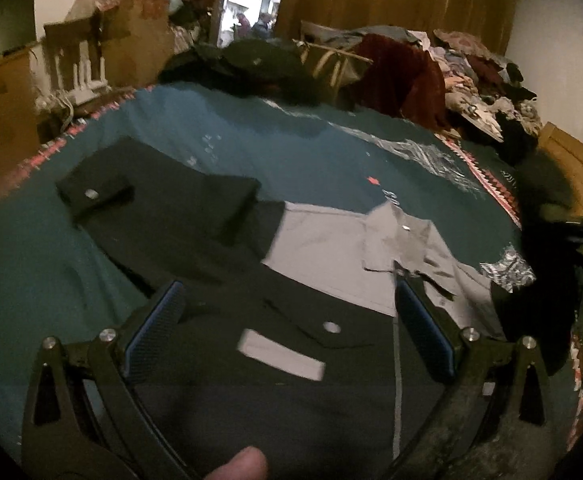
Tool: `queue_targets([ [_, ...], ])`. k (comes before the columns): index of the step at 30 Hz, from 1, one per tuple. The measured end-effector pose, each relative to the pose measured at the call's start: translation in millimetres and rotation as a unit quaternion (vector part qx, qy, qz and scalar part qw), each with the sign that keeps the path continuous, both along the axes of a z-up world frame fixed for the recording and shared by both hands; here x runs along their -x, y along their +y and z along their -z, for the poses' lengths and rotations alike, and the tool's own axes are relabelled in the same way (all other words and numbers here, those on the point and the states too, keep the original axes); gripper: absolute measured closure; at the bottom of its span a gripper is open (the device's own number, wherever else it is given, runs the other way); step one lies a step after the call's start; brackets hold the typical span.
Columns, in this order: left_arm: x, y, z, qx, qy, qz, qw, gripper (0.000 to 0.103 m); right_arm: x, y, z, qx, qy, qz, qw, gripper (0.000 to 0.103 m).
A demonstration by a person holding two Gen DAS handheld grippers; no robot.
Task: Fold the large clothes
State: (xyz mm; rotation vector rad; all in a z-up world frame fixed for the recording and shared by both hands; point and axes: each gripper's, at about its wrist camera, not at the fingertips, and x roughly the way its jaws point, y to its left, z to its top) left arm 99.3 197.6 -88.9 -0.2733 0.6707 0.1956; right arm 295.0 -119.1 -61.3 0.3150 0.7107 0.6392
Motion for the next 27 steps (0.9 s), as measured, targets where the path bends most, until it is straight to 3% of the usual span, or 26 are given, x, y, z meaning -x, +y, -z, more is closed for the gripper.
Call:
queue_targets([
  [3,5.1,12.9,3.4,-0.015,0.007,-0.009,0.9998,0.000,-16.3,90.4,36.7,0.024,0.039,-0.068,0.997,0.083],
  [4,6.1,18.9,6.5,-0.014,0.009,-0.014,0.9998,0.000,-20.9,122.3,58.7,0.042,0.062,-0.085,0.994,0.078],
  [8,9.1,44.0,20.8,-0.011,0.023,-0.037,0.9990,0.000,-8.8,154.0,89.6,0.052,0.090,-0.108,0.989,0.074],
  [13,15.6,80.6,36.5,0.014,0.041,-0.056,0.9975,0.000,21.0,86.1,89.4,0.058,0.060,-0.054,0.995,0.061],
  [18,39.3,154.8,44.1,0.047,0.048,-0.125,0.9899,0.000,42.4,-15.6,112.2,0.043,0.110,0.046,0.992,0.057],
  [22,56.1,228.6,58.1,0.090,0.055,-0.188,0.9765,0.000,65.1,-31.0,118.9,0.059,0.120,0.053,0.990,0.056],
  [25,42.0,252.2,68.1,0.090,0.072,-0.182,0.9764,0.000,71.8,-13.3,123.2,0.052,0.131,0.041,0.989,0.055],
  [27,25.8,263.7,77.9,0.130,0.071,-0.153,0.9770,0.001,79.6,-5.3,126.4,0.043,0.139,0.030,0.989,0.054],
])
